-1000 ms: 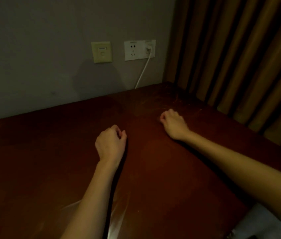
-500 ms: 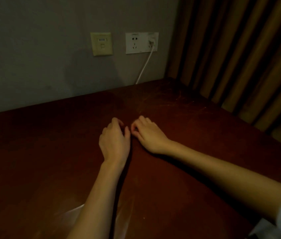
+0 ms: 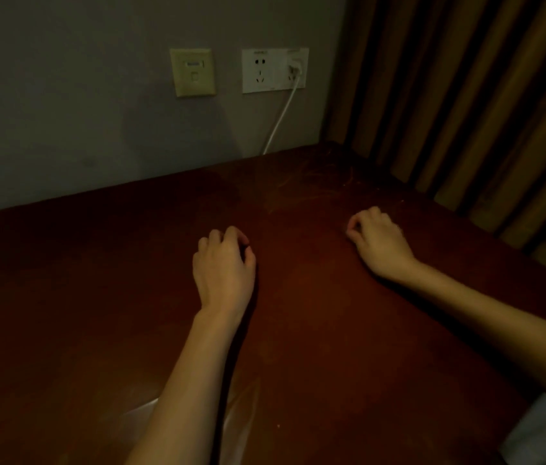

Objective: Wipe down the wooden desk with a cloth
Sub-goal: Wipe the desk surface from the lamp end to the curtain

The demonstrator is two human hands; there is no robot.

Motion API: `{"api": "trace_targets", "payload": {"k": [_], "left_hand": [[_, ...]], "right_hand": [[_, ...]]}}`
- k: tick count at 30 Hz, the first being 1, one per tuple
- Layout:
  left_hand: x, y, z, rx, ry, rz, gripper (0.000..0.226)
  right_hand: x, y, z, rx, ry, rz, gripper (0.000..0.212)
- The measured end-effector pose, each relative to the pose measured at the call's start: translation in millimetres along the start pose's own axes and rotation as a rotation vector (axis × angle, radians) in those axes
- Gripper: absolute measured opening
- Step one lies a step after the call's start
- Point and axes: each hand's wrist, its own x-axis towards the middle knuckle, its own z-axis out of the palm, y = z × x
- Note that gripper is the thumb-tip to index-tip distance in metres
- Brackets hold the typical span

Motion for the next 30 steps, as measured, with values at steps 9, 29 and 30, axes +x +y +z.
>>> {"api": "trace_targets", "payload": {"k": [9,29,30], "left_hand": [[3,-2,0,0.004,-0.009,0.004,0.014],[3,-1,-1,-0.018,-0.010,0.025,0.014],[3,-2,0,-0.018,-0.013,0.022,0.014]], "right_hand": [[50,-81,38,0.075,-0.088,-0.302,0.023],[52,-44,19,0.082,-0.159,-0.369,0.022],[70,-38,22,0.079,-0.165,-0.313,0.023]]}}
